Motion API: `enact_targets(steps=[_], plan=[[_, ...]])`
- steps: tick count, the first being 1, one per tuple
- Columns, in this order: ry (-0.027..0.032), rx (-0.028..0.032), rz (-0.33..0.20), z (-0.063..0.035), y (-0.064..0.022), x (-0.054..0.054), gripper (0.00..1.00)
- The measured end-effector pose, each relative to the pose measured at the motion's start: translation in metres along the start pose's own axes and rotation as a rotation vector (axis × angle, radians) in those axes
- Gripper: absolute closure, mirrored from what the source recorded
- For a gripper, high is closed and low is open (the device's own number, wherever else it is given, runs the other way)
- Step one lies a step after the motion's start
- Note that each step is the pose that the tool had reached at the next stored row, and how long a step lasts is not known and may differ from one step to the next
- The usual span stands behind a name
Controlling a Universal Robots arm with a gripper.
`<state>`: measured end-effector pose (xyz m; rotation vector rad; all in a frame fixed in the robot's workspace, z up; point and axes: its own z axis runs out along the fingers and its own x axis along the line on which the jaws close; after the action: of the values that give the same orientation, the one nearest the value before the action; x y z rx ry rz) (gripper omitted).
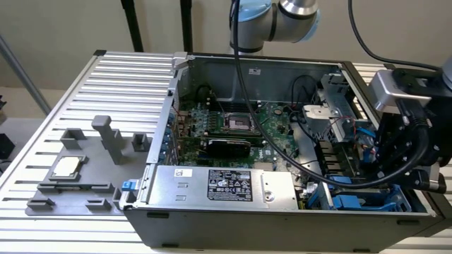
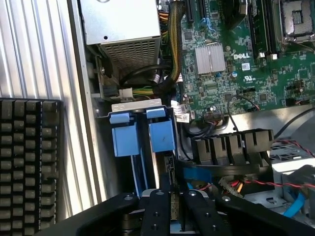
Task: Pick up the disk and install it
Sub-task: 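Insert the first disk wire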
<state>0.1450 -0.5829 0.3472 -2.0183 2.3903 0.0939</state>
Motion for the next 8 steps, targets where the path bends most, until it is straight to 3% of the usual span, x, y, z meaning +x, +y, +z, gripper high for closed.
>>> enact_targets(steps=[8], plan=[[0.0037, 0.0053, 0.002, 0.0037, 0.0005, -0.0036, 0.84]])
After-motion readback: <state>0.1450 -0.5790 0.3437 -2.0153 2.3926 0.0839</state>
